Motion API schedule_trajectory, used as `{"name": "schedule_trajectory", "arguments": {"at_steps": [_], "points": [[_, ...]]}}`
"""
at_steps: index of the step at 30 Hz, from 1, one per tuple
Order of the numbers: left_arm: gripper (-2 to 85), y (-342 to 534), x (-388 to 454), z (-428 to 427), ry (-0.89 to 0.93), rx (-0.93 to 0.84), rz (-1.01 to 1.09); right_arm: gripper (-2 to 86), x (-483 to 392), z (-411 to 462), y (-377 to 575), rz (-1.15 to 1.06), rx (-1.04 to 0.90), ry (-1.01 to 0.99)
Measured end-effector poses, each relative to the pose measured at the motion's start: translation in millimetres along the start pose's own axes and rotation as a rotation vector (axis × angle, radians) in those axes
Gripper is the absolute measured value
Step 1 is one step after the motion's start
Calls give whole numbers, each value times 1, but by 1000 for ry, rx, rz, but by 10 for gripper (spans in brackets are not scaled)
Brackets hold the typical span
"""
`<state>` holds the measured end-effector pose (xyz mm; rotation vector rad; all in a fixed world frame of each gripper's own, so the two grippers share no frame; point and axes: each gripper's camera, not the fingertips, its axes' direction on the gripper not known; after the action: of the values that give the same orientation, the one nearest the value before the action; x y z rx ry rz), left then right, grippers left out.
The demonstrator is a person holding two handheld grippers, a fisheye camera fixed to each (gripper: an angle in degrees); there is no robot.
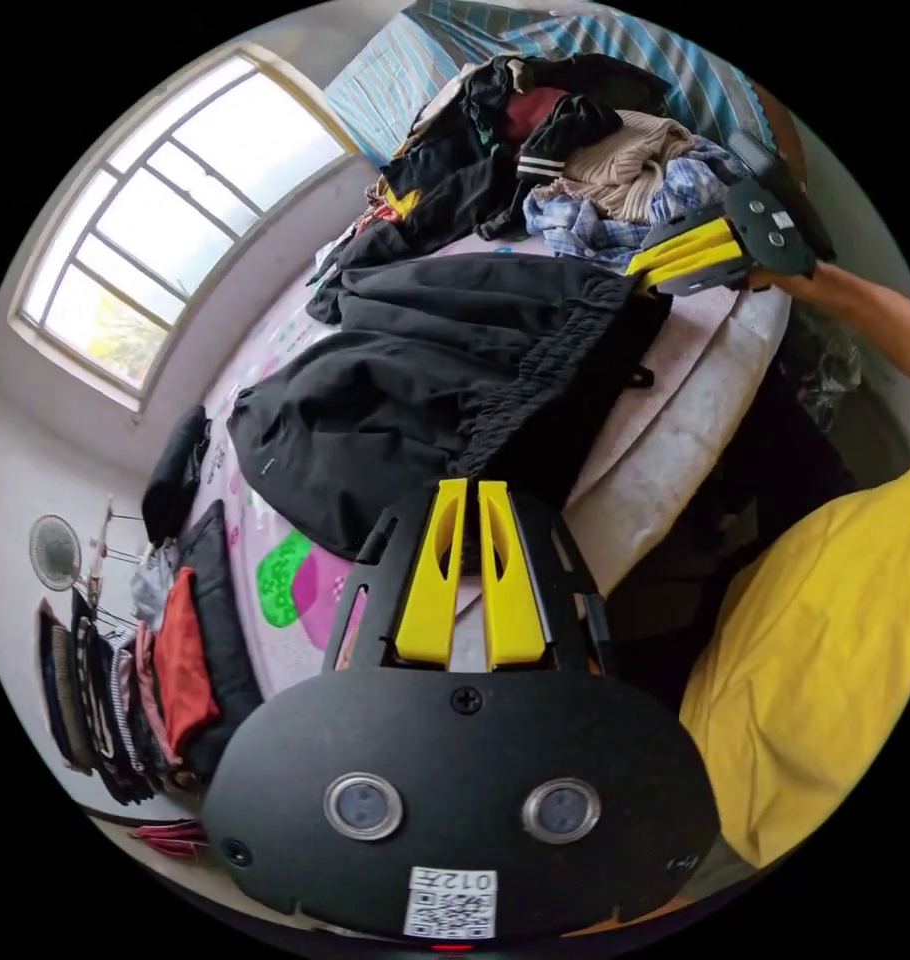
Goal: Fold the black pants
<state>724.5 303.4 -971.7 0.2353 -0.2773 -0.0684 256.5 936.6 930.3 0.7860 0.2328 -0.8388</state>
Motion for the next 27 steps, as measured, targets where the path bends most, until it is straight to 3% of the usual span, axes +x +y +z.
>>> {"name": "schedule_trajectory", "arguments": {"at_steps": [2, 9, 20, 22, 27], "points": [[2, 2, 6, 1, 0, 4, -20, 37, -14, -5, 4, 5, 24, 89], [4, 15, 21, 0, -5, 1, -51, 71, -34, -22, 8, 15, 60, 98], [5, 37, 9, 5, 73, 32, -140, 37, -91, -7, -14, -386, -5, 425], [3, 38, -2, -1, 67, 50, -173, 30, -80, -16, -19, -338, 22, 457], [2, 36, -9, -25, 96, 179, -169, 23, -32, -42, -10, -39, 22, 306]]}}
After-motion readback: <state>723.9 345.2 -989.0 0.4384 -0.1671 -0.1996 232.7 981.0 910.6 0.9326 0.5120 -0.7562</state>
